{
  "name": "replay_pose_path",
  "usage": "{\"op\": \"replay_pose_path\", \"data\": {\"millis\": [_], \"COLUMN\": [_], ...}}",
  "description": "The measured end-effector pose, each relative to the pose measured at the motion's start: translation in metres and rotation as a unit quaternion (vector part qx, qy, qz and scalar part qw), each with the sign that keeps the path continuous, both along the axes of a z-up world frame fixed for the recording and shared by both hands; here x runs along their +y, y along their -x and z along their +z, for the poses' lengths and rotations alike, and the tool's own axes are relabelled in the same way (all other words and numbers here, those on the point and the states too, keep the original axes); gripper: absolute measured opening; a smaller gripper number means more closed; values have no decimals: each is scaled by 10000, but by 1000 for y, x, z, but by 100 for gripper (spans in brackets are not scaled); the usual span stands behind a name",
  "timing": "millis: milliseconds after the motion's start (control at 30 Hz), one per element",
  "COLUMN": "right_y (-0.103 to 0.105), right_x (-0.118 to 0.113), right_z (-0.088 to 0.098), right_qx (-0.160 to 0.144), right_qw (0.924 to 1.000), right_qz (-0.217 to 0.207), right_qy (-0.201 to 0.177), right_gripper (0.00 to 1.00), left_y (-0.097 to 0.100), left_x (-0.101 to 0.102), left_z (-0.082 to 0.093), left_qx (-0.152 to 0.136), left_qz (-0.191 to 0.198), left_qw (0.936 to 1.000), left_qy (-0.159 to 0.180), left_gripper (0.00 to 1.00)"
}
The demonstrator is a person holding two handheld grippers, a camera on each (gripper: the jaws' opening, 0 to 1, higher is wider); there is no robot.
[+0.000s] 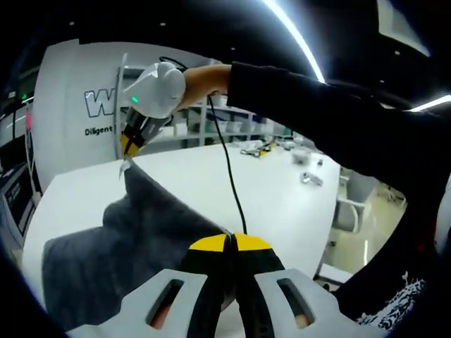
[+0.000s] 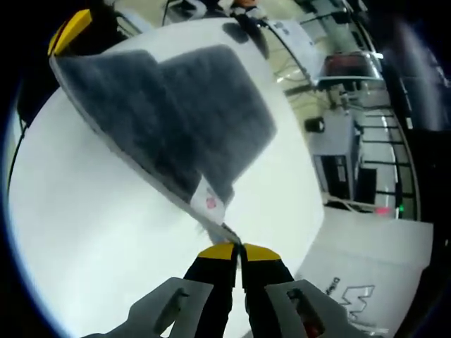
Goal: Open the folded towel by lifting each exposed corner and separating the folded layers until the towel lies flat within the target outline without major curled edges
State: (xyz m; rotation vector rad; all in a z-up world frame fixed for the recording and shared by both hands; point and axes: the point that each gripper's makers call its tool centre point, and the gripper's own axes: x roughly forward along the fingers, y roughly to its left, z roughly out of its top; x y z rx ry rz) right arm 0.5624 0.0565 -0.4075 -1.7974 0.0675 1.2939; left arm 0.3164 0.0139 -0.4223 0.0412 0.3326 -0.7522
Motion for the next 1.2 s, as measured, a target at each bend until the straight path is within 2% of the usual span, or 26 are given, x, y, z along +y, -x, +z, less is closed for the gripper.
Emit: {"op": "replay_pose_path", "data": {"millis": [767, 967, 1200], "right_y": [-13, -10, -12], "right_x": [-58, -80, -107], "right_z": [-4, -7, -7], "right_qx": [18, 48, 24], "right_qw": [9993, 9985, 9972], "right_qz": [-383, -548, -745], "right_qy": [27, 62, 7], "right_gripper": [0, 0, 0], "left_y": [-5, -3, -4], "left_x": [-56, -76, -90], "left_z": [0, -1, -4], "left_qx": [20, 12, 5], "left_qz": [-475, -676, -782], "left_qw": [9988, 9977, 9969], "left_qy": [71, 80, 62], "left_gripper": [0, 0, 0]}}
